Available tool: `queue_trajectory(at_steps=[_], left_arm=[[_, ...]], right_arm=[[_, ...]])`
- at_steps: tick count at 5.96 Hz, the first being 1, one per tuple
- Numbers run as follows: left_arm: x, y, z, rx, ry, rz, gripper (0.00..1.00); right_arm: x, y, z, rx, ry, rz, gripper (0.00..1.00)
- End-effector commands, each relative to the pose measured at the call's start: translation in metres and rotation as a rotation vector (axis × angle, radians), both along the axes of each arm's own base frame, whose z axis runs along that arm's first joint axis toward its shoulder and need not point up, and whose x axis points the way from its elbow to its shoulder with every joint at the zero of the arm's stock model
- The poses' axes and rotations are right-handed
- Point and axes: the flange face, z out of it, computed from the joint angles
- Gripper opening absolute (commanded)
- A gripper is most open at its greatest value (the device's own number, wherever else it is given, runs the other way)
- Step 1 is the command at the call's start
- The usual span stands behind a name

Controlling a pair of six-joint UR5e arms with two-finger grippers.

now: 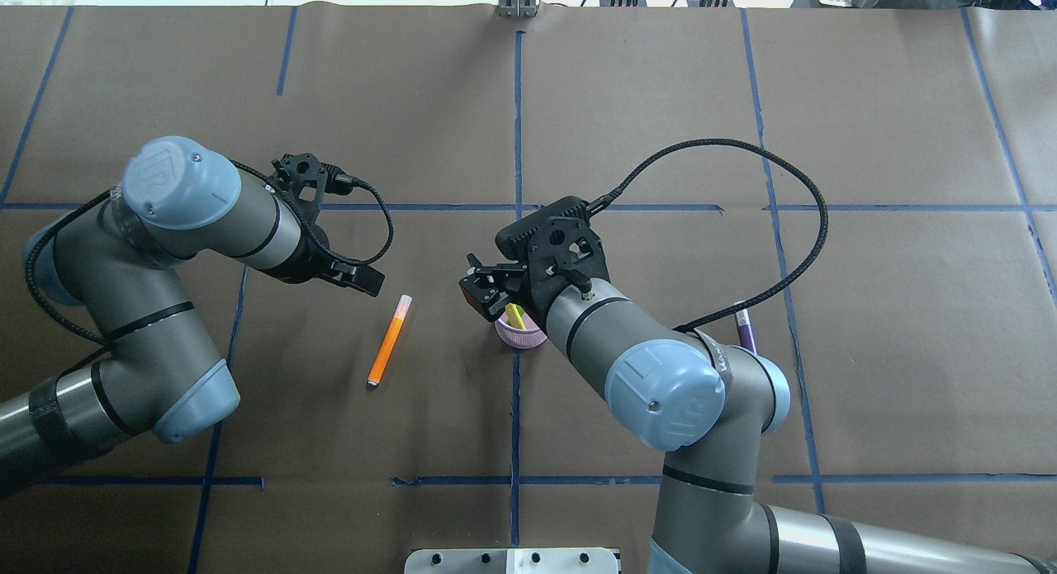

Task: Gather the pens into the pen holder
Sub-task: 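Lower the yellow marker into the pink cup and open the right gripper, then withdraw the right gripper while the left gripper lowers onto the orange marker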

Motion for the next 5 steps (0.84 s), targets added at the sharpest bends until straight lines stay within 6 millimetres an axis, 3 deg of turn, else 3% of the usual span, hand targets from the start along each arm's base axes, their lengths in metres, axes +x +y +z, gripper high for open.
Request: queue_trajectory(at_steps=[1,2,3,4,5], left_arm=[[0.010,0.006,-0.010,0.004,0.011,0.019,1.00],[0.016,0.010,-0.013,-0.001,0.009,0.032,1.00],[0.029,0.010,-0.033,-0.032,-0.034,0.044,1.00],[0.042,0.018,-0.038,-0.038,-0.054,0.061,1.00],[0.055,0.020,-0.031,-0.047,-0.068,0.075,1.00]], right_arm=[[0.028,-0.023,-0.005,-0.029,-0.004,-0.081,1.00],[0.050,-0.040,-0.006,-0.087,0.048,-0.112,1.00],[0.080,-0.054,0.002,-0.176,0.114,-0.161,1.00],[0.108,-0.066,0.018,-0.273,0.188,-0.189,1.00],[0.136,-0.081,0.032,-0.441,0.265,-0.188,1.00]])
